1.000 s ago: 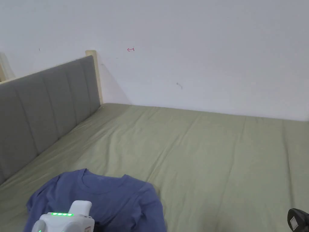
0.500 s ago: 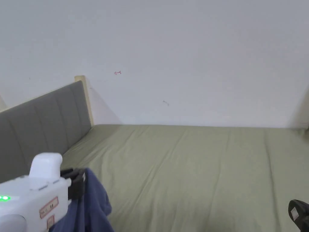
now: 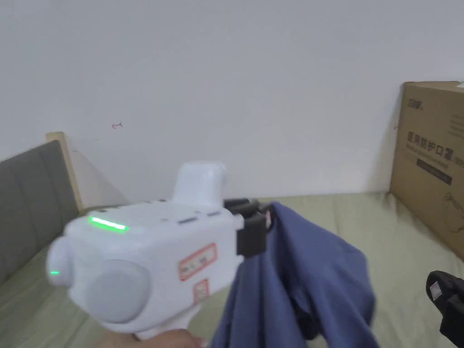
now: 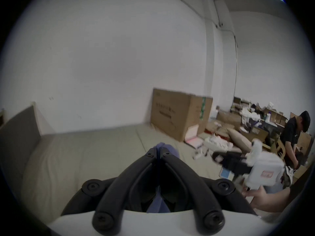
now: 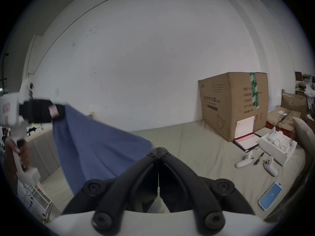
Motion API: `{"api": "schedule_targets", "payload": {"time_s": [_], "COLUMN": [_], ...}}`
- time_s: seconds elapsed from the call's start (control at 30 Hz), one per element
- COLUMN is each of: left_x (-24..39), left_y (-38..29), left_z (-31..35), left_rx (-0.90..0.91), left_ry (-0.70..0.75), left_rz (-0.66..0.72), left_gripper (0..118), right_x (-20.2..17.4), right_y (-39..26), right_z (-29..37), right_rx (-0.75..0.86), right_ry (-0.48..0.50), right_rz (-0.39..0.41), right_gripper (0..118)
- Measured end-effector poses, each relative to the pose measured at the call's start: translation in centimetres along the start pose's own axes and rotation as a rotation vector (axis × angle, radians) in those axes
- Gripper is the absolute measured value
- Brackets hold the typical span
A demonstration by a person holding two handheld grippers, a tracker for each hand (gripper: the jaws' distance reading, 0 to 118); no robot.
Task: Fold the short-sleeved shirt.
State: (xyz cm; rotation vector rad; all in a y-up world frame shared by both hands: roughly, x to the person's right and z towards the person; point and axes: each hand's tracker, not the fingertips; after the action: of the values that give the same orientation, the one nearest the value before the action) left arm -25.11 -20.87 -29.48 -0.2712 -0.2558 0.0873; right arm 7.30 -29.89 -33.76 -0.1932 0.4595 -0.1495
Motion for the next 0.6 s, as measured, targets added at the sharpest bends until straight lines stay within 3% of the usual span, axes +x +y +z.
{"api": "schedule_targets", "payload": {"time_s": [0.1,0.17,0.23,0.4,0.43,0.47,0.5,0.53,0.57,0.6], "left_x": [-0.7,-1.9,-2.9,-5.6,-6.2,-6.7,-7.1,-7.6,-7.9,-8.3], "left_y": [-4.3,-8.7,-13.7,-21.8,-22.4,-22.7,-22.9,-22.9,-22.9,-22.3], "left_z": [-7.1,-11.3,-14.2,-15.3,-14.9,-14.1,-13.7,-13.3,-12.9,-12.0], "left_rx": [-0.276,-0.482,-0.639,-0.768,-0.768,-0.75,-0.739,-0.742,-0.736,-0.689], "left_ry": [-0.04,-0.077,-0.042,0.104,0.116,0.128,0.139,0.144,0.134,0.135], "left_rz": [0.066,0.184,0.256,0.392,0.442,0.497,0.545,0.577,0.584,0.597], "left_gripper": [1,1,1,1,6,21,49,99,113,111], "right_x": [1.6,2.4,3.1,3.7,3.8,3.8,3.7,3.6,3.5,3.3], "right_y": [-0.2,-0.5,-1.1,-2.9,-3.2,-3.5,-3.7,-3.9,-4.0,-4.0], "right_z": [0.5,0.5,0.3,-0.2,-0.2,-0.4,-0.5,-0.6,-0.8,-0.9], "right_rx": [0.01,-0.008,-0.039,-0.107,-0.119,-0.131,-0.142,-0.15,-0.156,-0.16], "right_ry": [-0.061,-0.082,-0.091,-0.1,-0.095,-0.091,-0.088,-0.088,-0.085,-0.082], "right_rz": [0.0,-0.003,-0.005,0.003,-0.002,-0.006,-0.007,-0.008,-0.009,-0.011], "right_gripper": [0,0,0,0,0,0,0,0,0,0]}}
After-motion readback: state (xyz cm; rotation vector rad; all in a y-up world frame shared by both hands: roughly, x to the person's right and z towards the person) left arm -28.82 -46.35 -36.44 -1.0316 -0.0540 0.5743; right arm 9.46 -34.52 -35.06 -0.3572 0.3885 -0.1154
